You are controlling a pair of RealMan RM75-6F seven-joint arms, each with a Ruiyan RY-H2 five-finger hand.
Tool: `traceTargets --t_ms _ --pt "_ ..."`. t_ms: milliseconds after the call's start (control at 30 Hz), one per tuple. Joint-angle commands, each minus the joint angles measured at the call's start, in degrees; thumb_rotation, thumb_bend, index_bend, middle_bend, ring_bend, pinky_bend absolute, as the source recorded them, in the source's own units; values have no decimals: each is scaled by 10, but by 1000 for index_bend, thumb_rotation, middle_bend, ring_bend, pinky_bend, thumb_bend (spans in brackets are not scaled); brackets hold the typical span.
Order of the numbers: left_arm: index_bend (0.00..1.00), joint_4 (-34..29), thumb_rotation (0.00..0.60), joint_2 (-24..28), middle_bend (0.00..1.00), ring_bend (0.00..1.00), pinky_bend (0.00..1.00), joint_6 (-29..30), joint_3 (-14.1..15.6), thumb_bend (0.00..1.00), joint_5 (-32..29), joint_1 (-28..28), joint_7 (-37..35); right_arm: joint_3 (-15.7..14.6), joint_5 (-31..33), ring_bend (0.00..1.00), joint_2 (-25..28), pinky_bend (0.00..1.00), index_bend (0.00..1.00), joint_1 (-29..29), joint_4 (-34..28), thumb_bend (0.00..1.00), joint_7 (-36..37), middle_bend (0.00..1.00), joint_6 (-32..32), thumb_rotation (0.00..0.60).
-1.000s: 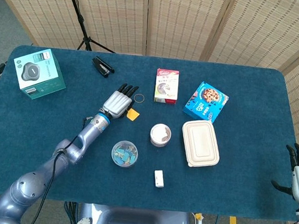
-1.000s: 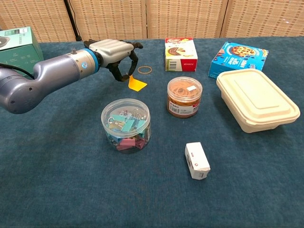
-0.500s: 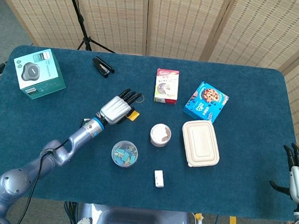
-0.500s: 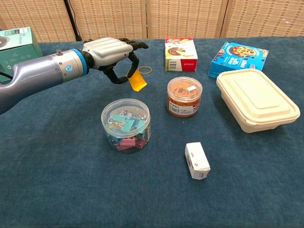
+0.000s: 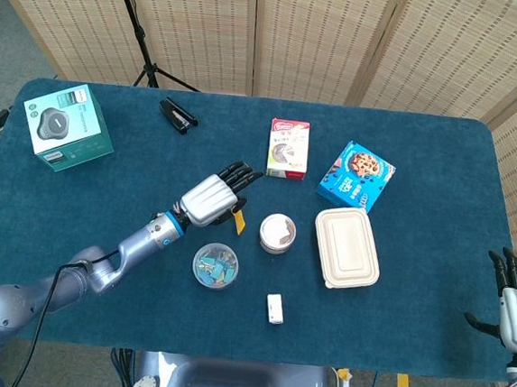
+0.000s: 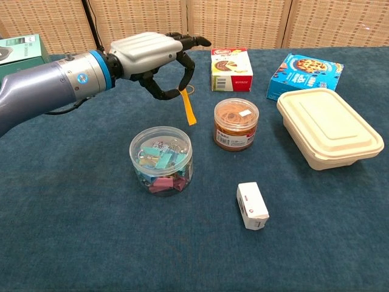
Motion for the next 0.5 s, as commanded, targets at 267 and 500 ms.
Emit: traceTargets --t_ms 267,500 --pt "696 -116 600 95 0 0 0 48 -17 400 -22 51 23 -3 -13 0 5 0 0 -4 -12 0 2 0 10 600" --pt "578 -214 600 177 0 0 0 80 -18 341 -55 112 36 -7 -31 0 12 0 0 -7 -24 0 11 0 23 600"
